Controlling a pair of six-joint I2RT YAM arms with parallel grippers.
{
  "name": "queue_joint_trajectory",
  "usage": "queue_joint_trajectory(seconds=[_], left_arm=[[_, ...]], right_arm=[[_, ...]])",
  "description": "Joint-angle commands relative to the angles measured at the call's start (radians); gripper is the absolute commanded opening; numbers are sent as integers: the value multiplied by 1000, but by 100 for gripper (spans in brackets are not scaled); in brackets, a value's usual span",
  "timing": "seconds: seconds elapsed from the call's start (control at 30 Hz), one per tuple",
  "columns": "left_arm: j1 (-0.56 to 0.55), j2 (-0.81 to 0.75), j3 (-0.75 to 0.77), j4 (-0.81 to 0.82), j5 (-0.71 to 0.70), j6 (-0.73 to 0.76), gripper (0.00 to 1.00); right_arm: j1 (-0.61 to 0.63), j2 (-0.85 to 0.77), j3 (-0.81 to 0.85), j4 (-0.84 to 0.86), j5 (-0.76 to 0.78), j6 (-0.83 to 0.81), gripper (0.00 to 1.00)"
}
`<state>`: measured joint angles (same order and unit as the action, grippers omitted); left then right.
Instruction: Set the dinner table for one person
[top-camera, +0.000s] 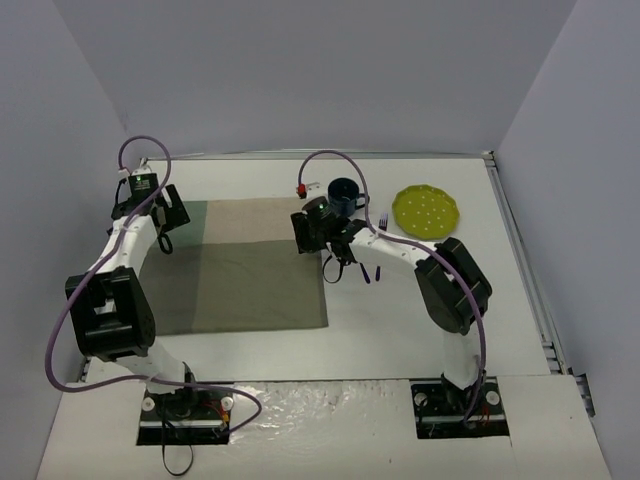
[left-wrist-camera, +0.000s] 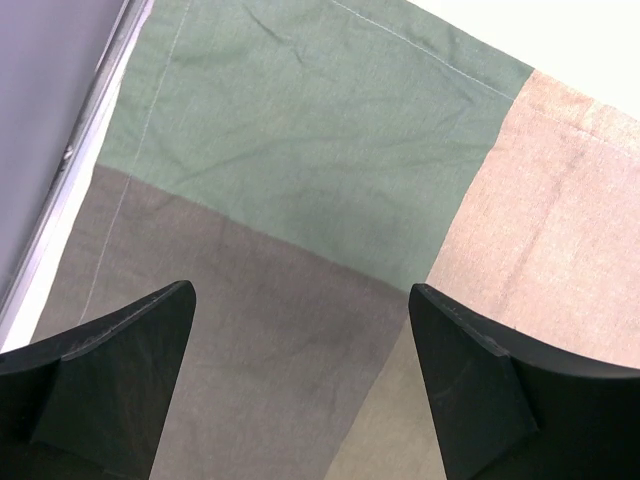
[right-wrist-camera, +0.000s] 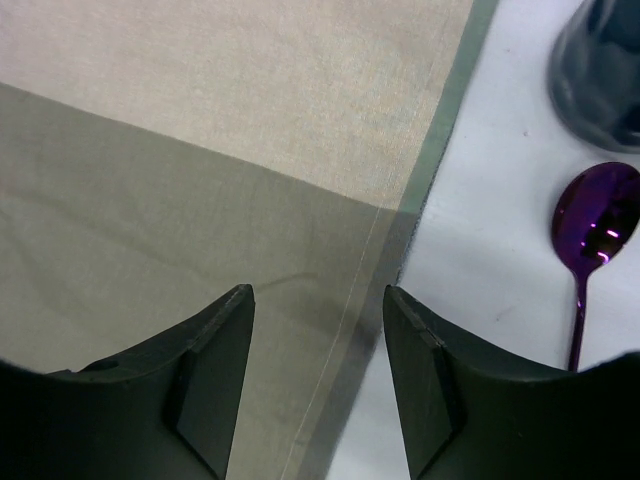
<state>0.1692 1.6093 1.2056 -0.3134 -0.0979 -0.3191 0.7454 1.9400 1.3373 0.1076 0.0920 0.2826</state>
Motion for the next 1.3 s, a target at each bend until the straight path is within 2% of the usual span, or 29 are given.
queue_joint_trajectory(seconds=[0.0,0.17,0.4,0.6,0.83,0.93,1.27], left_arm=[[1,80,67,81,24,-1,87],[3,181,98,122,56,17,88],[6,262,99,63,40,15,87],[12,297,97,-11,-3,20,87],[22,292,73,-73,-45,23,87],[27,270,42,-73,-54,27,87],[24,226,-21,-82,-66,29,87]], right_arm=[[-15,82,104,-9,71,-20,55],[-18,133,140,-5,150,0,60],[-27,165,90,6,118,13,48],[-17,140,-13,7,112,44,48],[5,95,-130,2,110,77,47],[18,88,-163,-6,95,88,43],[81,73,-190,-84,44,102,35]])
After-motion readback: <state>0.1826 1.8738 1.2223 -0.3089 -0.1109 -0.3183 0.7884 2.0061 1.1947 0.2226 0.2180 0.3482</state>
